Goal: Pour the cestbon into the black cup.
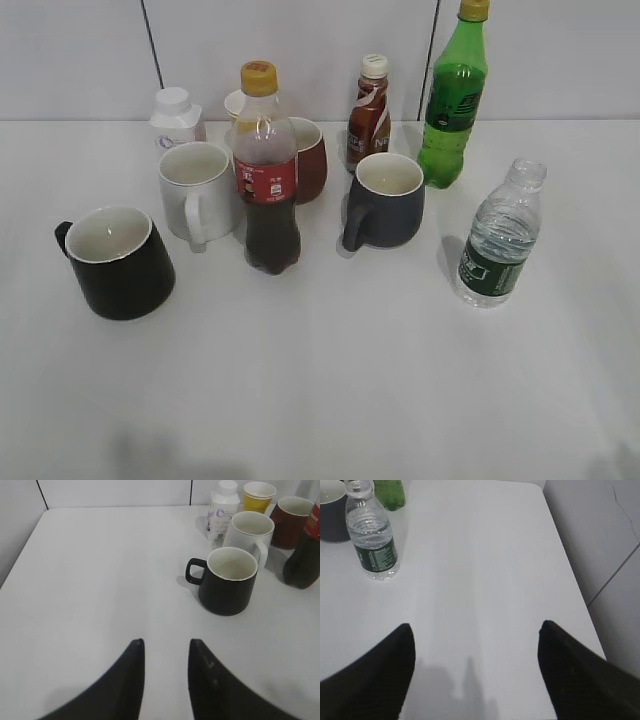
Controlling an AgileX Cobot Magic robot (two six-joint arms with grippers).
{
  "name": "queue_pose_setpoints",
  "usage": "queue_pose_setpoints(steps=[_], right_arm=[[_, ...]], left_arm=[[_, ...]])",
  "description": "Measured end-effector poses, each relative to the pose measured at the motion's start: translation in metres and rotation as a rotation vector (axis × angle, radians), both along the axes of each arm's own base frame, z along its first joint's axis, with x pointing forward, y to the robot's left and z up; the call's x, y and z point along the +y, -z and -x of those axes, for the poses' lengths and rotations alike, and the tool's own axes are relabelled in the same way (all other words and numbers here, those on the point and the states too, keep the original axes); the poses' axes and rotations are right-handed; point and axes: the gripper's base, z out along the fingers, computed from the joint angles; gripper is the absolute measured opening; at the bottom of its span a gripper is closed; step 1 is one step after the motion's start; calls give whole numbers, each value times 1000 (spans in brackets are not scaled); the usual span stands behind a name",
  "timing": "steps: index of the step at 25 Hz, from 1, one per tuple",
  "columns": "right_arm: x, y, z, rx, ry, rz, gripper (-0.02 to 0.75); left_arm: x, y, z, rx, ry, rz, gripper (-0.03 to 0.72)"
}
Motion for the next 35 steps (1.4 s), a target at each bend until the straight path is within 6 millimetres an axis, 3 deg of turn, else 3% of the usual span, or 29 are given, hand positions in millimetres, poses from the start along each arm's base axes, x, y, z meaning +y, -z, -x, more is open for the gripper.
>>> queue_pose_setpoints(steps=[14,21,25,28,35], right_arm=[[0,0,0,0,0,0,589],[0,0,0,0,0,0,589],[0,0,0,0,0,0,589],[0,0,0,0,0,0,589],[0,0,0,0,0,0,589]], left_arm=[[-1,-3,0,-22,4,7,231],[-2,-36,-10,-391,12,16,231],[-4,-39,-39,-504,18,1,237],[-7,-26,-69,-540,32,-10,239],[-14,13,-140,-377,70,-41,240]])
